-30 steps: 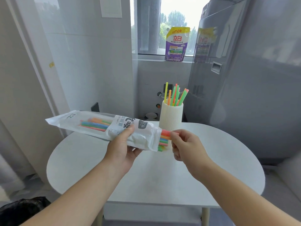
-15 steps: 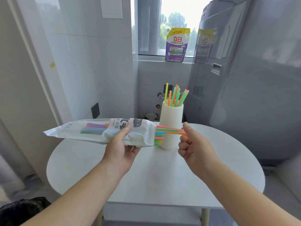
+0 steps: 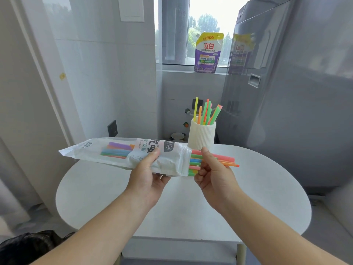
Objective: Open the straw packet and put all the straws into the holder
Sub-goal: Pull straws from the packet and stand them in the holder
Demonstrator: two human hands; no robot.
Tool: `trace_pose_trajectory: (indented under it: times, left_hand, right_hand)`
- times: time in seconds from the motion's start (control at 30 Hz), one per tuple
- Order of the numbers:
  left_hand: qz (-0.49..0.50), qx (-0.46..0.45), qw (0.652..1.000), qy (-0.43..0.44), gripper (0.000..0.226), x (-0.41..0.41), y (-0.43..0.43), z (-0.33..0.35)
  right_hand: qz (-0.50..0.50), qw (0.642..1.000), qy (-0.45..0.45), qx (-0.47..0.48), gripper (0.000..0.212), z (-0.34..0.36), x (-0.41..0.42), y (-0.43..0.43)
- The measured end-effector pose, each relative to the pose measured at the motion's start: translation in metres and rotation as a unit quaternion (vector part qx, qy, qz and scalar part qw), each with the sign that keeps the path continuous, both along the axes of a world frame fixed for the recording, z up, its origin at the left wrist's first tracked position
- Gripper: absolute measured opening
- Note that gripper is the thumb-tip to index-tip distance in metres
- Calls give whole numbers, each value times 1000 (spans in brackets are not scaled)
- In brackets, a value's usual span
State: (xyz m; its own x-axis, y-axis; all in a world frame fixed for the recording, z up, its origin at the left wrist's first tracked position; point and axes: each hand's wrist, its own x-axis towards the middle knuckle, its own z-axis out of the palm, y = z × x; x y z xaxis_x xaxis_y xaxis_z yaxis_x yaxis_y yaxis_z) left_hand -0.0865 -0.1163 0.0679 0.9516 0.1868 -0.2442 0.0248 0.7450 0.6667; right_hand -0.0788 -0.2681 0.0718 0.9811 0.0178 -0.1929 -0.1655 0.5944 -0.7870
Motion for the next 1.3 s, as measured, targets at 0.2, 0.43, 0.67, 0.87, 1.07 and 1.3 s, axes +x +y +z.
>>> trace_pose_trajectory:
  times: [0.2,0.43,0.67,0.87,1.07,1.3]
  left_hand:
    - [1,-16,1000,8,34,0,3,0]
    - [9,-33,999,8,35,3,7,0]
    - [32,-44,998,6,36,9,17,-1]
    - [52,-50,997,5,41,13,24,-3]
    - [51,-47,998,8,31,14,25,-4]
    - [40,-47,998,1,40,13,23,-7]
  right_hand:
    - [-59,996,1,-74,25,7,8,-5]
    - [-81,987,-51,-126,22,17,19,-21]
    - [-110,962,-119,-221,21,45,31,-54]
    - [-127,935,-165,-288,19,77,34,-79]
    - [-155,911,-187,-333,19,101,33,-98]
    - [-232,851,-246,-402,19,136,33,-103]
